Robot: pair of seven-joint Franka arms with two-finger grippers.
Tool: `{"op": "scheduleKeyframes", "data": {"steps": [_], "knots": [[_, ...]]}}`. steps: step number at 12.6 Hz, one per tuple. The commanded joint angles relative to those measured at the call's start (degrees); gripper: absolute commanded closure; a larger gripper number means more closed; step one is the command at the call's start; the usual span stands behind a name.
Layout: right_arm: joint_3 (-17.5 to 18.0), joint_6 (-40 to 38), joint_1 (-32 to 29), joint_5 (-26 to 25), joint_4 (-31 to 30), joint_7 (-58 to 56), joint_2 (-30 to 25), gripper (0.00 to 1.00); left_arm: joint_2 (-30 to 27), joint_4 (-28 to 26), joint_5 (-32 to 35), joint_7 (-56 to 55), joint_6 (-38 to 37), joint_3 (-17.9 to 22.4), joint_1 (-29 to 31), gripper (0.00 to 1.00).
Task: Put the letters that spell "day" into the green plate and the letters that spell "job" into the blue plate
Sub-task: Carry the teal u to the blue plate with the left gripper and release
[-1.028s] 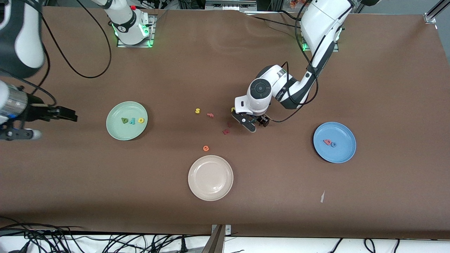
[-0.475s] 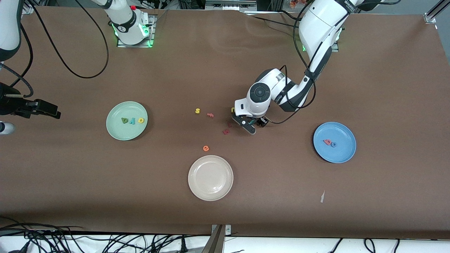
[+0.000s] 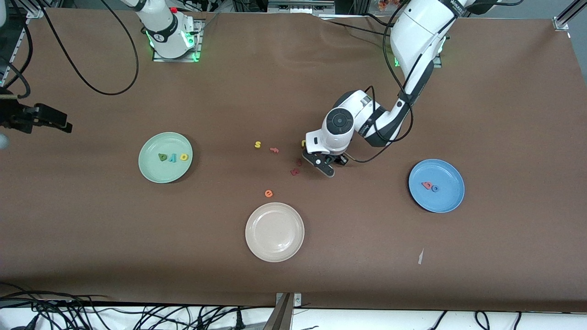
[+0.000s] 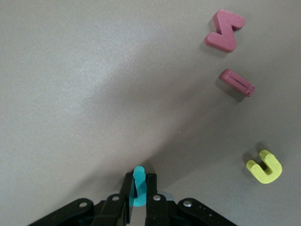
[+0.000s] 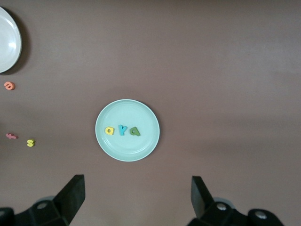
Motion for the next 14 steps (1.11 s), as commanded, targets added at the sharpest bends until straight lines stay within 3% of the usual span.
{"op": "scheduleKeyframes", "data": {"steps": [1,5,8,14], "knots": [[8.66,5.12,-7.35,-1.93,-10.27,1.59,-7.49,0.00,0.28,1.65,1.51,-1.58,-0.58,0.49,0.27,1.00],[8.58,5.04,-7.45,-2.37,-9.49,1.51,-6.35,0.00,-4.37,6.66,0.72,-0.70,-13.92,-0.03,7.28,1.00],[8.58,4.68,-7.44,-2.28,-9.32,1.60,-6.35,0.00,-6.31,6.41,-4.55,-2.98,-15.35,0.14,13.43,1.00],[8.14,4.77,-7.53,-2.02,-9.40,1.69,-6.18,0.00,-7.11,6.58,-4.12,-0.79,-18.52,0.66,28.91,1.00]]}}
